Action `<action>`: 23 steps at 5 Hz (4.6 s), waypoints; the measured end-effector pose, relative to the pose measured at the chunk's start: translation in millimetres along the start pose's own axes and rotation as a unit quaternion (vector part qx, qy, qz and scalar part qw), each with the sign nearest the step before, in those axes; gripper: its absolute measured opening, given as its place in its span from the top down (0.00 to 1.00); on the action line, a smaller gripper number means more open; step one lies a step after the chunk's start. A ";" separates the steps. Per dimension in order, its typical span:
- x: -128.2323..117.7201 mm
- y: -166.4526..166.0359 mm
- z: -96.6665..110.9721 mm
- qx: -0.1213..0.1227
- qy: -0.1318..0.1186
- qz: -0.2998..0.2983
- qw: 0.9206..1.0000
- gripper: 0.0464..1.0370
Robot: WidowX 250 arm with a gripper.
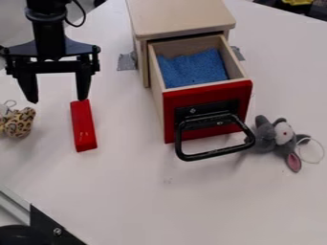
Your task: Put the red object in the drawer.
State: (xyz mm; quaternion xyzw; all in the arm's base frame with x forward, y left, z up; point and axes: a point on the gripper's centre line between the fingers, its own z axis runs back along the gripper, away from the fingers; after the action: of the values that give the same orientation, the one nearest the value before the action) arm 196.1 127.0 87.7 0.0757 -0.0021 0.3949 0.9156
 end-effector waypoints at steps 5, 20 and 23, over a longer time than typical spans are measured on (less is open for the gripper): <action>21.4 -23.4 -35.8 -0.050 -0.030 0.000 0.998 0.04; 43.8 -23.2 -5.6 -0.083 -0.027 0.134 0.987 0.49; 74.2 -100.6 40.5 -0.121 -0.052 0.026 0.991 0.49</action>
State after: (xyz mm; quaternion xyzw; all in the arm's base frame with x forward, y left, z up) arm 322.2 106.9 118.6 -0.0154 -0.0993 0.4111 0.9060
